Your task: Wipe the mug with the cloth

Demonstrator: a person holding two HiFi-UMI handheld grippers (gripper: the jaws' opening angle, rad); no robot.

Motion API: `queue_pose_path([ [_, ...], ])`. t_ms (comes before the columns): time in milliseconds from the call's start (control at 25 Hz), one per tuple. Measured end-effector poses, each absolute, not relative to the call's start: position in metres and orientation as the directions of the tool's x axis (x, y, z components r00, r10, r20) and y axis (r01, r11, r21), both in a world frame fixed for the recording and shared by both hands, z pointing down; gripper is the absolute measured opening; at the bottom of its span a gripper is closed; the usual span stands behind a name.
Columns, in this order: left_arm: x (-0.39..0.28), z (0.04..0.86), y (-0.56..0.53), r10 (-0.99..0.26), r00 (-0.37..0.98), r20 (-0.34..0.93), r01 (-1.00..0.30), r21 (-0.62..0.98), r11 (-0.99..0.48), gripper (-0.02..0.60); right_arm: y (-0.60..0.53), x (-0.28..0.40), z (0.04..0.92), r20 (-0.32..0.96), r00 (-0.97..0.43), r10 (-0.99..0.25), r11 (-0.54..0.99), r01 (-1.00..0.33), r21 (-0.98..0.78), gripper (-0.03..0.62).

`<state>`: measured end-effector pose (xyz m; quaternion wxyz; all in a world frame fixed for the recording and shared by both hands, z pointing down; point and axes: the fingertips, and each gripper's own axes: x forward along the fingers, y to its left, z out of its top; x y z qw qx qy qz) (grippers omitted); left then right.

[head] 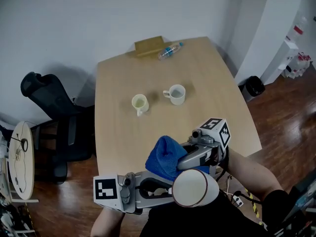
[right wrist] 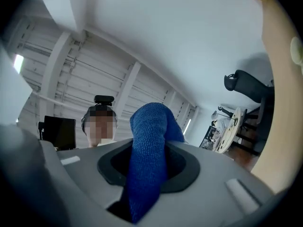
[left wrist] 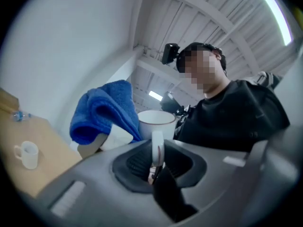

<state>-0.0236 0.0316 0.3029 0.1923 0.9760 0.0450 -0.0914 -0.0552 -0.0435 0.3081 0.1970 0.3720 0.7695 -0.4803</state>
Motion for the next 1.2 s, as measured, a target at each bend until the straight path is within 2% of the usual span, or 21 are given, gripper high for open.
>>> queue_pose_path([
  [120, -0.025, 0.307, 0.029, 0.018, 0.977, -0.212, 0.101, 0.388, -0.916, 0.063, -0.046, -0.06, 0.316, -0.651, -0.676, 0.345, 0.283, 0.736, -0.615, 0.114],
  [240, -0.034, 0.312, 0.014, -0.102, 0.968, -0.23, 0.006, 0.425, -0.905, 0.063, -0.082, -0.054, 0.326, -0.556, -0.806, 0.203, 0.479, 0.577, -0.662, 0.114],
  [320, -0.044, 0.31, -0.006, -0.237, 0.939, -0.25, -0.097, 0.466, -0.879, 0.063, -0.12, -0.036, 0.326, -0.439, -0.898, 0.033, 0.662, 0.349, -0.663, 0.114],
  [400, -0.061, 0.313, -0.031, -0.4, 0.883, -0.245, -0.231, 0.515, -0.826, 0.063, -0.151, -0.013, 0.313, -0.311, -0.937, -0.16, 0.822, 0.048, -0.568, 0.115],
  [480, -0.082, 0.322, -0.058, -0.561, 0.803, -0.204, -0.376, 0.557, -0.741, 0.063, -0.161, 0.006, 0.29, -0.233, -0.915, -0.329, 0.901, -0.231, -0.366, 0.114],
  [560, -0.1, 0.33, -0.08, -0.675, 0.721, -0.158, -0.48, 0.588, -0.651, 0.063, -0.147, 0.005, 0.262, -0.228, -0.881, -0.415, 0.91, -0.399, -0.115, 0.115],
  [680, -0.111, 0.332, -0.1, -0.744, 0.655, -0.133, -0.528, 0.623, -0.577, 0.063, -0.104, -0.034, 0.252, -0.185, -0.888, -0.42, 0.855, -0.456, 0.247, 0.115],
  [800, -0.106, 0.326, -0.104, -0.752, 0.644, -0.142, -0.518, 0.643, -0.565, 0.063, -0.079, -0.073, 0.281, -0.069, -0.893, -0.444, 0.689, -0.39, 0.611, 0.115],
  [880, -0.1, 0.325, -0.103, -0.749, 0.646, -0.147, -0.503, 0.656, -0.562, 0.063, -0.07, -0.084, 0.287, -0.063, -0.882, -0.467, 0.547, -0.345, 0.763, 0.115],
  [1000, -0.097, 0.327, -0.1, -0.747, 0.648, -0.15, -0.489, 0.67, -0.559, 0.063, -0.068, -0.084, 0.289, -0.067, -0.877, -0.475, 0.492, -0.329, 0.806, 0.114],
  [1120, -0.102, 0.33, -0.093, -0.738, 0.658, -0.149, -0.483, 0.668, -0.566, 0.063, -0.077, -0.077, 0.281, -0.068, -0.881, -0.469, 0.588, -0.368, 0.72, 0.114],
  [1200, -0.103, 0.328, -0.085, -0.717, 0.678, -0.162, -0.468, 0.658, -0.59, 0.063, -0.086, -0.068, 0.273, -0.073, -0.891, -0.447, 0.725, -0.409, 0.555, 0.114],
])
